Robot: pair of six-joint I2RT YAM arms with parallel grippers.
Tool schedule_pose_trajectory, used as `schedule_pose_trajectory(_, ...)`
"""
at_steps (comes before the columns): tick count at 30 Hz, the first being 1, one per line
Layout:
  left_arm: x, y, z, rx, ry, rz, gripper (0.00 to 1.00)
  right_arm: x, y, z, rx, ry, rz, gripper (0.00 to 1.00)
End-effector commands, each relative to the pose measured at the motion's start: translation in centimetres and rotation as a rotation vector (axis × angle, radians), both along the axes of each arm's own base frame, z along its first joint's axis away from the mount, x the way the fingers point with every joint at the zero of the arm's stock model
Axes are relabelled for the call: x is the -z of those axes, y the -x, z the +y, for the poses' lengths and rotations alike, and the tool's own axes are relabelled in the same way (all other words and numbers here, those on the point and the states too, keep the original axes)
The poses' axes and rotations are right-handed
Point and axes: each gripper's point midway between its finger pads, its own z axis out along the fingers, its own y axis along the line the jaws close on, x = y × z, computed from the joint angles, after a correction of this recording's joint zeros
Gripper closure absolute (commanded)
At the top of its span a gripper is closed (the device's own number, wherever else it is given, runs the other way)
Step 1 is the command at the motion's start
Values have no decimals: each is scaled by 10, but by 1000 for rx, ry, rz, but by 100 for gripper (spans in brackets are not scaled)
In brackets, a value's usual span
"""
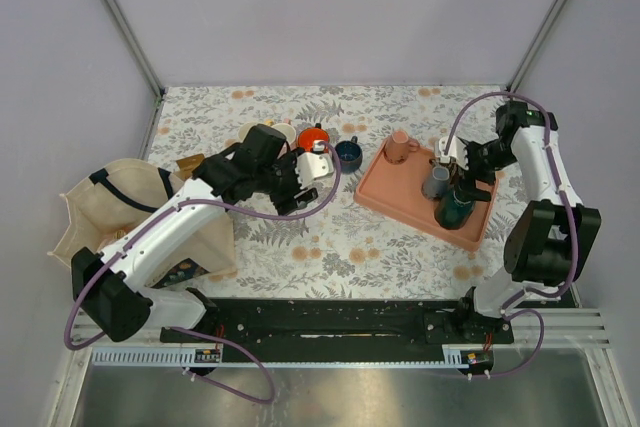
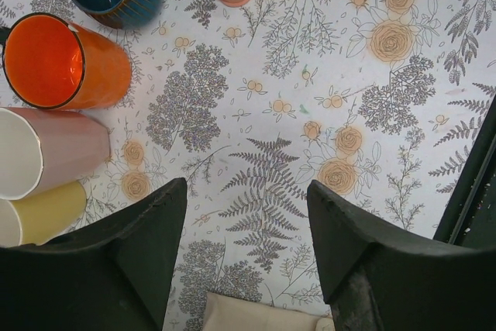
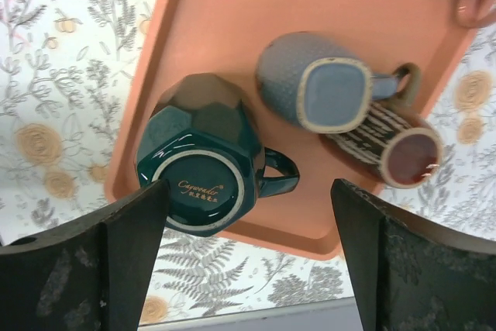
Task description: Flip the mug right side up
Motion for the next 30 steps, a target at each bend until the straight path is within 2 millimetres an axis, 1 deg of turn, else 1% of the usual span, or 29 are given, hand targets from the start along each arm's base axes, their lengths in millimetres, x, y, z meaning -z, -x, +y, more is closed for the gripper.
schedule_pose_trajectory(1, -19, -2, -1, 8, 46, -61, 33, 14, 35, 4, -6, 55, 129, 5)
schedule_pose_trajectory(3, -18, 0, -2, 10, 56, -50, 33, 17, 38, 6, 25, 55, 175, 7)
schedule_pose_trajectory(5, -17, 0, -2, 7, 55, -50, 33, 18, 45, 10, 46, 38, 232, 10)
schedule_pose_trajectory(8, -18, 0, 0, -1, 62, -55, 33, 10, 45, 13, 127, 15, 263, 11)
schedule_pose_trajectory(10, -19, 0, 0, -8, 66, -55, 33, 2, 43, 14, 156, -8, 255, 12)
schedule_pose_trajectory(12, -20, 0, 1, -14, 70, -53, 33, -15, 40, 16, 159, -33, 220, 12)
schedule_pose_trajectory(13, -19, 0, 1, -13, 68, -52, 33, -23, 42, 18, 145, -40, 210, 11)
schedule_pose_trajectory(14, -19, 0, 2, -14, 65, -53, 33, -31, 51, 19, 107, -39, 220, 10)
schedule_pose_trajectory(15, -17, 0, 2, -14, 61, -48, 32, -37, 55, 20, 76, -41, 211, 9)
schedule_pose_trajectory(17, -15, -1, 2, -14, 53, -47, 32, -40, 65, 23, 37, -37, 215, 7)
schedule_pose_trajectory(19, -15, -1, 2, -12, 52, -44, 32, -33, 74, 23, 12, -17, 233, 7)
schedule_pose_trajectory(21, -15, -2, 0, -10, 56, -40, 32, -20, 79, 20, 2, 6, 247, 7)
schedule_pose_trajectory(24, -19, -4, -1, -17, 60, -40, 32, -2, 76, 16, 9, 34, 250, 7)
schedule_pose_trajectory(27, -25, -5, -1, -16, 62, -46, 32, 8, 74, 15, 4, 50, 255, 7)
schedule_pose_trajectory(30, -23, -3, -1, -13, 58, -32, 32, 18, 74, 12, 8, 73, 266, 9)
